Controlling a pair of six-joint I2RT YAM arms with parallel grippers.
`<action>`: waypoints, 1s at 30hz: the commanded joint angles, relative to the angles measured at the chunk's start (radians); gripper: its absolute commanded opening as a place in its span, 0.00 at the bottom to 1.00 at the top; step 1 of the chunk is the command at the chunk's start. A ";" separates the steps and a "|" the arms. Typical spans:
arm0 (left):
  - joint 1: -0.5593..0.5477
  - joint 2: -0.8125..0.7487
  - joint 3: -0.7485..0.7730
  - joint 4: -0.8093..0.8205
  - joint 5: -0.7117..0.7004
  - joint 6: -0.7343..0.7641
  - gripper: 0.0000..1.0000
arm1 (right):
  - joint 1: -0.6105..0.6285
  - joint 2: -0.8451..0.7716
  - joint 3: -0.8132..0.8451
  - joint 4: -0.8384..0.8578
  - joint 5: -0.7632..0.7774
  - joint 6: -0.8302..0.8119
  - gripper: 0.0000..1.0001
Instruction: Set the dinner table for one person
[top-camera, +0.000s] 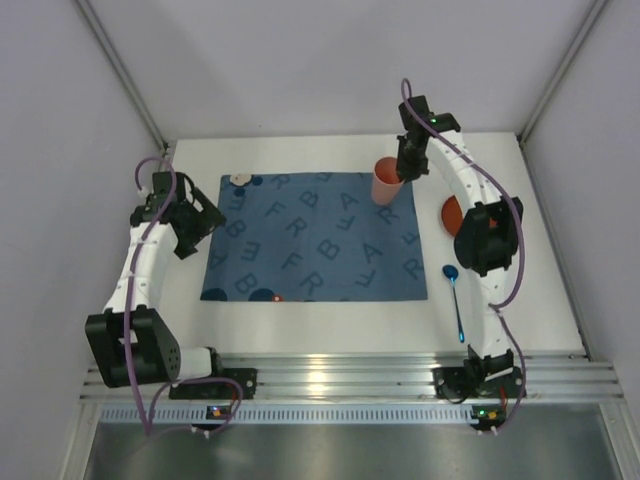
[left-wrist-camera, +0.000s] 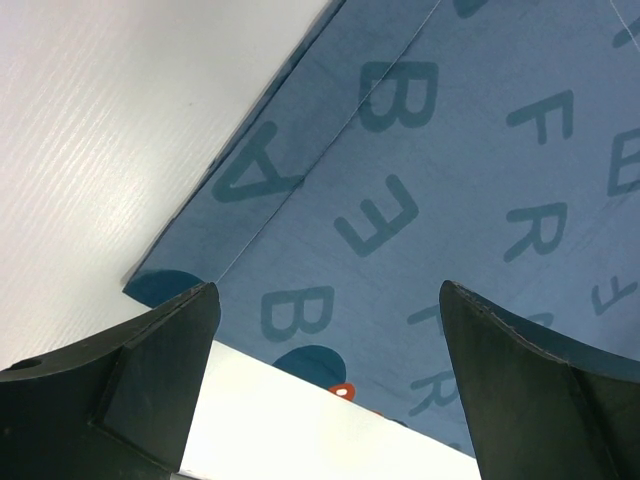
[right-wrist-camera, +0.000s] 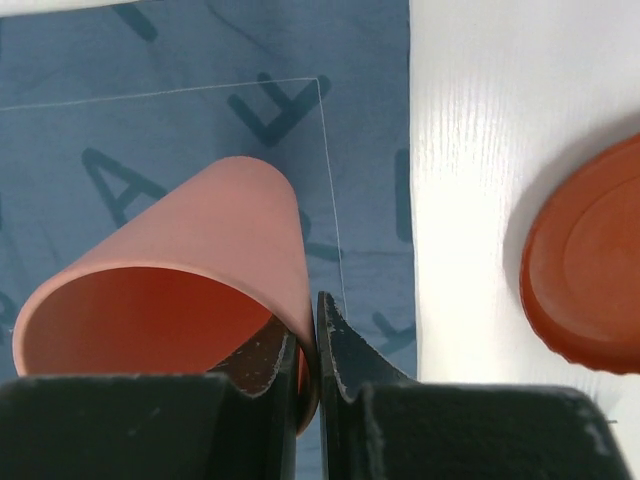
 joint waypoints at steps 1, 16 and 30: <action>-0.003 -0.064 0.005 -0.011 -0.005 0.011 0.97 | -0.001 0.053 0.055 0.035 0.016 0.019 0.02; -0.002 -0.091 -0.044 -0.014 0.001 0.016 0.97 | -0.079 -0.118 -0.023 0.052 0.010 0.029 0.69; -0.010 -0.049 -0.075 0.022 0.027 0.031 0.97 | -0.712 -0.540 -0.880 0.349 -0.212 0.087 0.68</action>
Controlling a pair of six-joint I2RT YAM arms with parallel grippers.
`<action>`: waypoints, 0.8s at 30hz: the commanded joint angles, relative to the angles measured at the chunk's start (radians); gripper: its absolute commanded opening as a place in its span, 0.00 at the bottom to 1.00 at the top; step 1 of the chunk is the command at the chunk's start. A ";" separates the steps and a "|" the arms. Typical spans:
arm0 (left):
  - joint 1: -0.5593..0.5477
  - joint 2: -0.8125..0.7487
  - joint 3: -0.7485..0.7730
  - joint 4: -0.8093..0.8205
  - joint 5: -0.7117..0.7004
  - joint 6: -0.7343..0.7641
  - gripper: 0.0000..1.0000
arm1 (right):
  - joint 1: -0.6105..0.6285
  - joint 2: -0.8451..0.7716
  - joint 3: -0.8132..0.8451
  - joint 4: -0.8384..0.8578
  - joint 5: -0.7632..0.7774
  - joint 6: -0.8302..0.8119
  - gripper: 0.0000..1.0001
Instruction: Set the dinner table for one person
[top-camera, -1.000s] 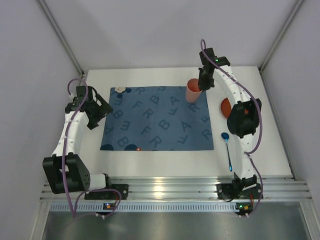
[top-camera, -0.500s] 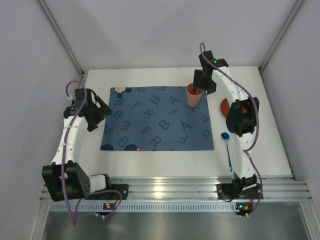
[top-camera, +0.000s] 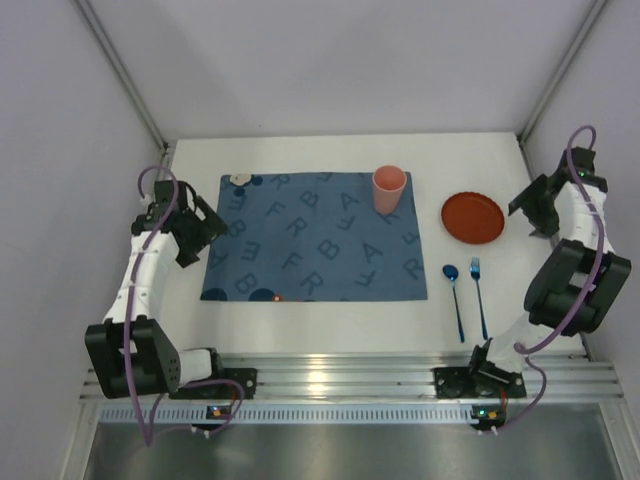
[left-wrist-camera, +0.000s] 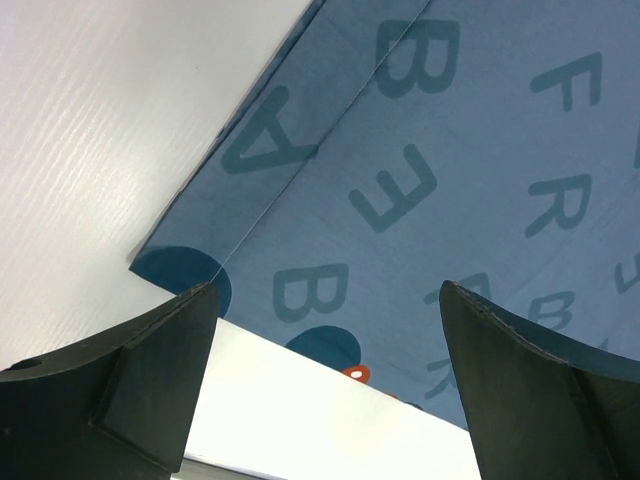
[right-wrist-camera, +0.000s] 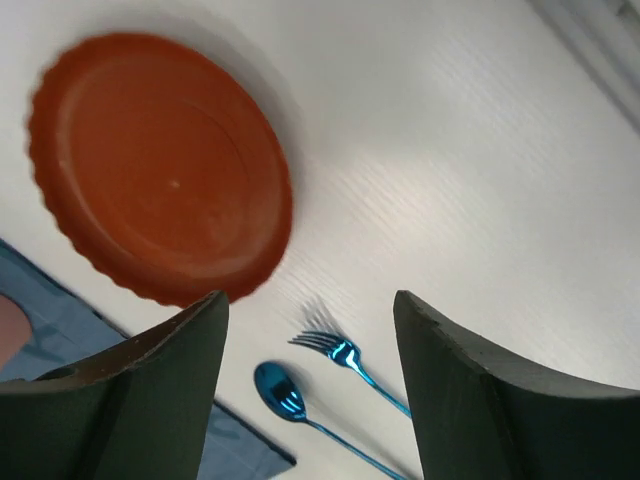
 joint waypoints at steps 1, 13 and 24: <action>-0.003 0.017 0.000 0.028 0.018 0.023 0.97 | -0.042 -0.002 -0.129 0.107 -0.149 0.032 0.67; -0.011 0.058 0.053 0.019 -0.001 0.037 0.97 | -0.062 0.167 -0.177 0.274 -0.270 0.081 0.64; -0.010 0.078 0.076 0.006 -0.030 0.034 0.97 | 0.007 0.276 -0.122 0.288 -0.218 0.099 0.49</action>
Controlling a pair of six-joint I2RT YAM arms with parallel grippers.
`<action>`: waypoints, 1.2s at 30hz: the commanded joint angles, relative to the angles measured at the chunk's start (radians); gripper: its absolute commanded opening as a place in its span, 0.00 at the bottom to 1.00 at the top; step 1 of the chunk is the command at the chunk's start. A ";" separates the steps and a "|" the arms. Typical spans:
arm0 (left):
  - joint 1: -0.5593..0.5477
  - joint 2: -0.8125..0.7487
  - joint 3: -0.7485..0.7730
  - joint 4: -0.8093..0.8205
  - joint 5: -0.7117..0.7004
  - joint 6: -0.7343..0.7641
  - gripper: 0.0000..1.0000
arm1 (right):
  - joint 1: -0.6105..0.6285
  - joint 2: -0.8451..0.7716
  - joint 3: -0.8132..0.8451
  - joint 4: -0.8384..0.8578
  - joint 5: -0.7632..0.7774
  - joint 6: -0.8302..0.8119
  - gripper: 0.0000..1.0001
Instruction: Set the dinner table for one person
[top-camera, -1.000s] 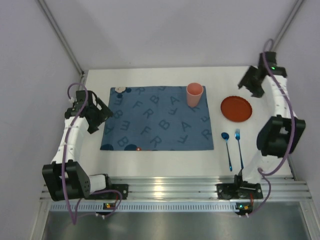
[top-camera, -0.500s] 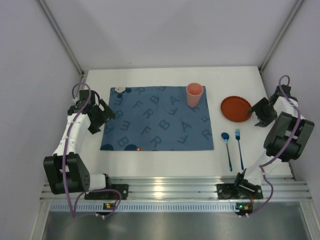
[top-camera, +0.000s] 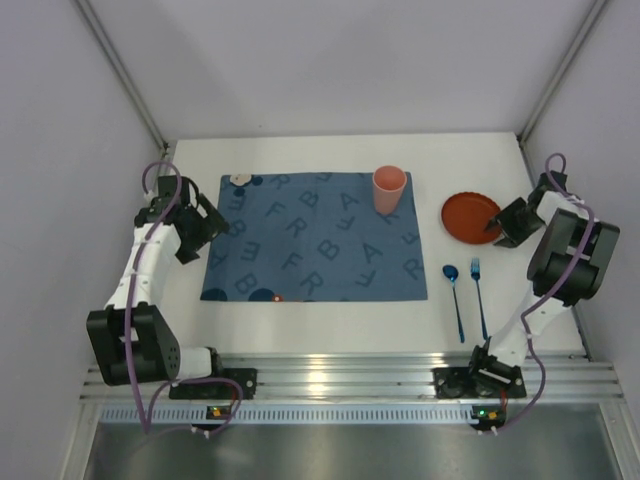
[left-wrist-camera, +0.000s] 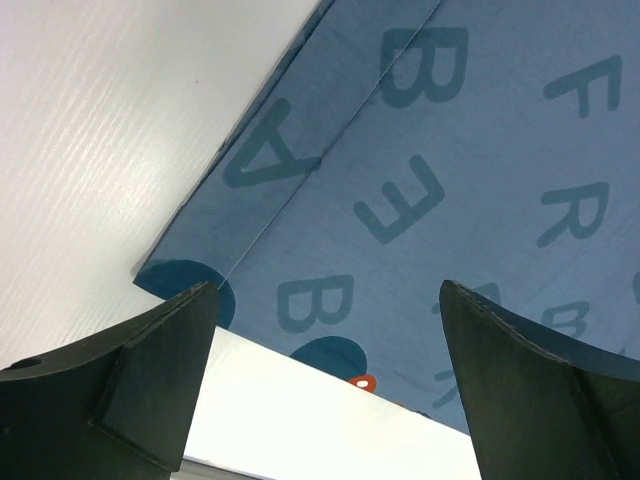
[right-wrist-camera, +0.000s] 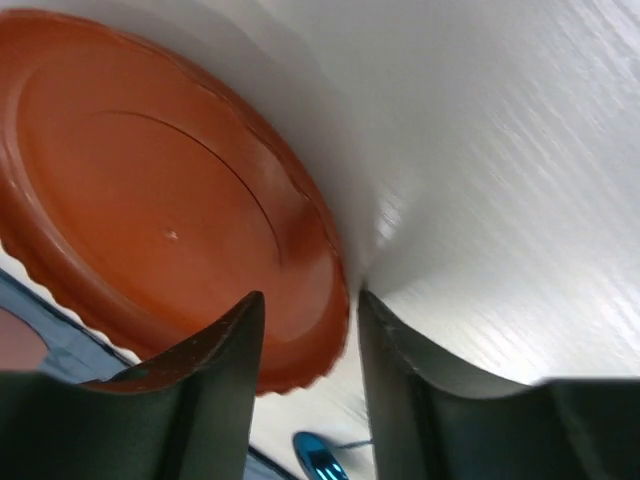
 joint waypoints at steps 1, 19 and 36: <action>-0.004 0.012 0.042 0.007 -0.019 0.010 0.98 | 0.045 0.045 0.051 0.047 0.027 0.008 0.40; -0.002 0.064 0.081 -0.005 -0.028 0.014 0.98 | 0.124 -0.209 0.342 -0.013 0.173 0.095 0.00; -0.002 -0.060 0.030 -0.045 -0.142 0.008 0.99 | 0.909 0.128 0.817 -0.016 -0.065 0.049 0.00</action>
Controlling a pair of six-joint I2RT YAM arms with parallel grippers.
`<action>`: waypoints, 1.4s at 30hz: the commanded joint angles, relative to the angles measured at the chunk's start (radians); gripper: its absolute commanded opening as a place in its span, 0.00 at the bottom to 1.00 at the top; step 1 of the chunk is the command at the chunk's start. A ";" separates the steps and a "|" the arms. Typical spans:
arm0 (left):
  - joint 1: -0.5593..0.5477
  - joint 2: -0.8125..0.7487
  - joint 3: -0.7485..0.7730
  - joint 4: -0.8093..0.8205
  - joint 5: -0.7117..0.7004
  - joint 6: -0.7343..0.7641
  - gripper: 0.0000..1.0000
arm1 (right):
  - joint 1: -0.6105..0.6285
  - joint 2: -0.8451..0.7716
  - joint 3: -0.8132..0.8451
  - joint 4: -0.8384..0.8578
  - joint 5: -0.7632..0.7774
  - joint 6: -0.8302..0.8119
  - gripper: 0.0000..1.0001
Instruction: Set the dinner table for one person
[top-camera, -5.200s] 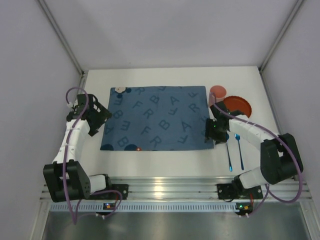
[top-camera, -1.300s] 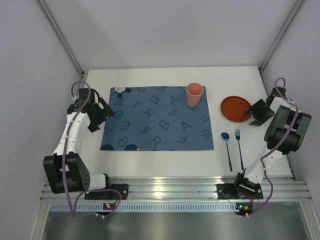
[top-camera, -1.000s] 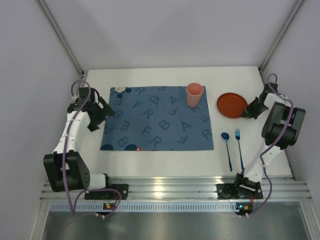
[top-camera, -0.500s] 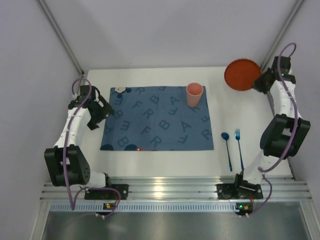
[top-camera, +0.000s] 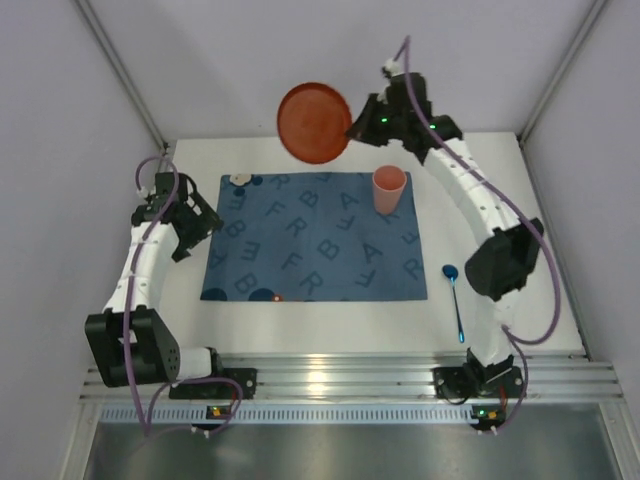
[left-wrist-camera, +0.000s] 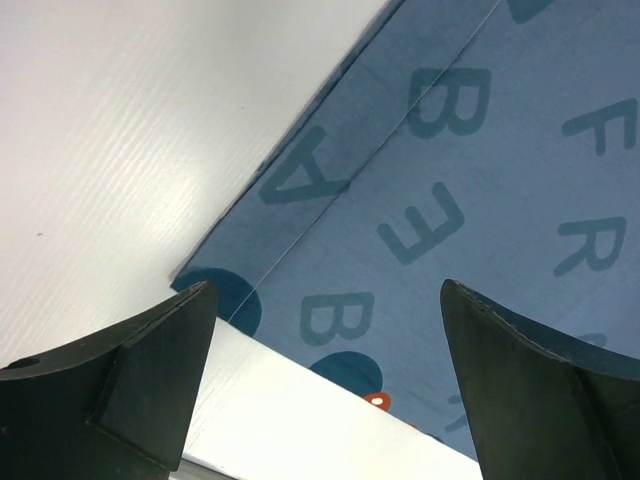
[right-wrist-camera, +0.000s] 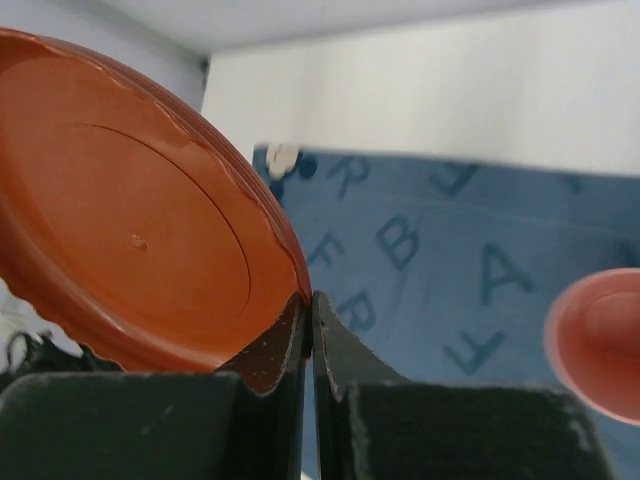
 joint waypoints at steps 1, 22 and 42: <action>0.000 -0.088 -0.019 -0.032 -0.063 0.005 0.99 | 0.123 0.187 0.093 -0.083 -0.111 -0.018 0.00; 0.000 -0.224 -0.079 -0.130 -0.172 0.053 0.99 | 0.404 0.522 0.164 -0.245 -0.214 -0.044 0.00; -0.031 -0.120 -0.017 -0.052 -0.040 0.021 0.99 | 0.332 -0.088 -0.209 -0.222 0.007 -0.208 0.61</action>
